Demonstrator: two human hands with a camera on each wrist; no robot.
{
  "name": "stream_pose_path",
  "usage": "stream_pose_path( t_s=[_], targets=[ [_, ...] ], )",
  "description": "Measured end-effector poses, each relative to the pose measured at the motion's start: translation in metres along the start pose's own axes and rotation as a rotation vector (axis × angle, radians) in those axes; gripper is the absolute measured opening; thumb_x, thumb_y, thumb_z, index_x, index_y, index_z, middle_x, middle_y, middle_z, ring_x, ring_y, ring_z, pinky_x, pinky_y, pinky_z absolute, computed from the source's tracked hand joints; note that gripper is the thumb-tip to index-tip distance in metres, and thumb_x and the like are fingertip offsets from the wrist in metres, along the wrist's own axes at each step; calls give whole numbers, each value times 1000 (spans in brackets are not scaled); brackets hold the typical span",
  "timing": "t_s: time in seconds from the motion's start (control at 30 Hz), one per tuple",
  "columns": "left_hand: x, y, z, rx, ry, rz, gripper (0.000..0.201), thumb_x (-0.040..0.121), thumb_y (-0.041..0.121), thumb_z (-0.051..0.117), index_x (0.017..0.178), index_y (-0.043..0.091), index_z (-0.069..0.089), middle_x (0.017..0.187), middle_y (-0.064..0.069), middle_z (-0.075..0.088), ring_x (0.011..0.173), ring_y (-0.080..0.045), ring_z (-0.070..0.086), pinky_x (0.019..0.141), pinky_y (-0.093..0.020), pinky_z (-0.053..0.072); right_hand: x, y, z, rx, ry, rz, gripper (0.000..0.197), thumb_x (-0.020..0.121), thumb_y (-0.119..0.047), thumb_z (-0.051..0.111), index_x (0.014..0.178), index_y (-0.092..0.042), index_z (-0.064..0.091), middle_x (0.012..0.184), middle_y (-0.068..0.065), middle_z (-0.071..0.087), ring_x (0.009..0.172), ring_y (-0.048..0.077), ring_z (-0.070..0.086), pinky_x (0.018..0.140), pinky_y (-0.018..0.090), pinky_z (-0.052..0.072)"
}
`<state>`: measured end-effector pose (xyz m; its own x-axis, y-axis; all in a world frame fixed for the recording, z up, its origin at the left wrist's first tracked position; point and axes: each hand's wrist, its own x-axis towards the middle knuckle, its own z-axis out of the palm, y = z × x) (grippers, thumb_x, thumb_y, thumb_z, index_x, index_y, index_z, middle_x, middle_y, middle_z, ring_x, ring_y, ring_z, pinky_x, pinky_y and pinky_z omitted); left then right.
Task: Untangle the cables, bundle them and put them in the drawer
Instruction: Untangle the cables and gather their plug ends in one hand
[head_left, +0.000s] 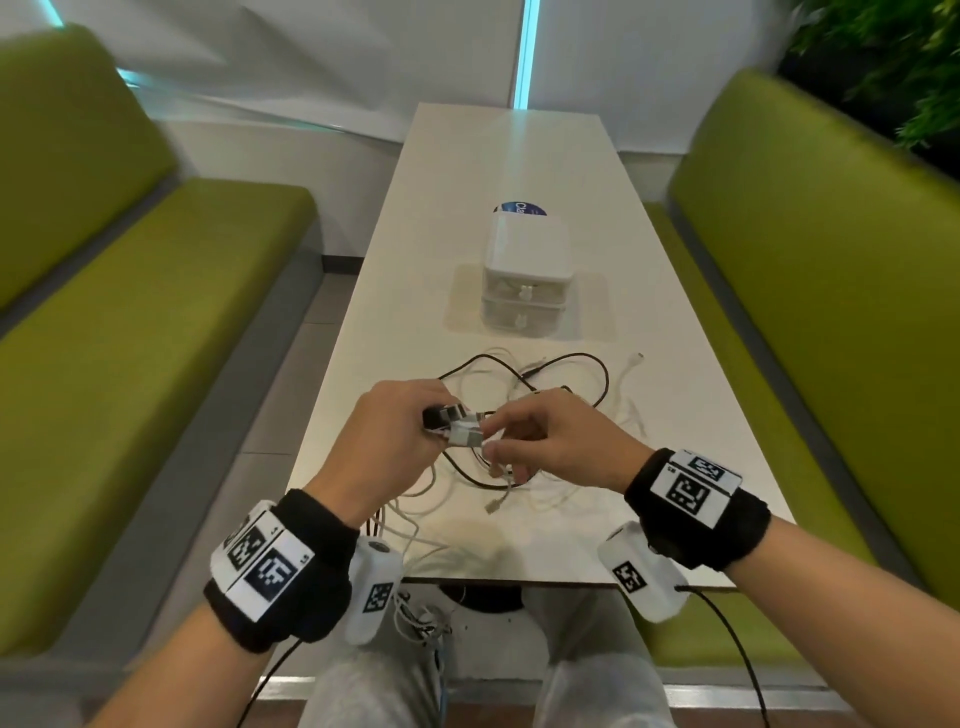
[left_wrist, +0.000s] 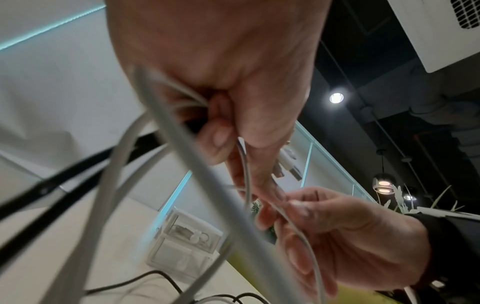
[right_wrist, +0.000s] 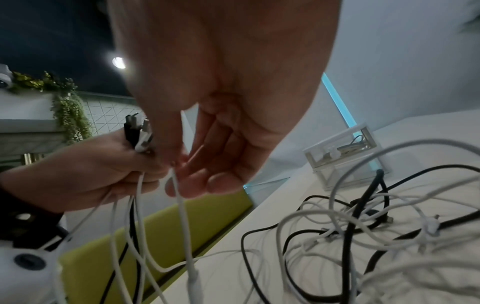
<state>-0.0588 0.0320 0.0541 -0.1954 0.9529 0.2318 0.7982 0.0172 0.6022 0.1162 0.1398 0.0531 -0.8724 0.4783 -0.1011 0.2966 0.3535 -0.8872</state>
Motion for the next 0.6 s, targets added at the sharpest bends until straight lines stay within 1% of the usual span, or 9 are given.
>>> stream_pose_path(
  t_s=[0.1,0.17,0.23,0.27,0.33,0.37,0.43,0.53,0.6],
  targets=[
    [-4,-7,6,-62,9,-57,17,80,6,71,84,22,74,81,9,72,77,-13,66,69,-41,53,-2,2,5,-26,-73,40,9,88,-8,64,87,-1,69,74,12,73,60,24,67,63,37,56],
    [-4,-13,5,-112,40,-105,15,83,9,67,87,23,73,84,8,73,82,-17,68,72,-45,54,-5,4,5,-56,-215,111,11,91,-7,60,88,2,67,78,12,74,65,21,69,66,38,57],
    [-4,-14,-1,-173,78,-151,13,87,15,62,87,23,73,87,7,74,87,-19,69,78,-47,55,-8,7,5,-146,-410,229,12,91,-13,61,89,-3,68,84,10,75,72,18,72,70,33,59],
    [-4,-13,-5,-205,89,-166,17,90,14,60,85,22,73,90,9,75,91,-16,69,82,-45,55,-10,8,5,-239,-507,279,13,90,-17,62,90,-6,69,85,6,75,73,15,72,70,30,58],
    [-5,-9,-12,-249,84,-191,28,93,8,56,74,21,73,96,14,74,99,-3,66,88,-35,53,-11,10,4,-460,-645,352,15,87,-27,66,89,-15,72,79,-4,74,70,5,68,68,25,54],
    [-6,-7,-14,-266,70,-205,35,94,7,54,66,21,70,96,15,74,102,2,64,90,-32,51,-11,10,3,-554,-673,389,17,86,-32,66,89,-17,73,74,-8,72,70,4,67,70,25,53],
    [-6,-5,-16,-311,37,-229,47,94,4,51,52,21,63,93,13,75,106,8,60,91,-29,48,-8,9,1,-716,-599,421,25,87,-39,64,92,-17,74,73,-10,70,74,9,68,74,28,54],
    [-6,0,-14,-353,-12,-261,57,94,1,48,44,26,61,84,6,75,104,13,58,87,-22,45,1,8,2,-885,-238,286,24,91,-34,56,101,-17,71,94,0,71,90,18,64,80,33,52],
    [-5,5,-12,-366,-22,-266,56,95,8,50,44,27,62,80,1,75,93,9,62,78,-21,47,5,1,5,-841,-77,196,27,91,-28,54,116,-21,62,105,-2,68,97,17,60,83,31,49]
  ],
)
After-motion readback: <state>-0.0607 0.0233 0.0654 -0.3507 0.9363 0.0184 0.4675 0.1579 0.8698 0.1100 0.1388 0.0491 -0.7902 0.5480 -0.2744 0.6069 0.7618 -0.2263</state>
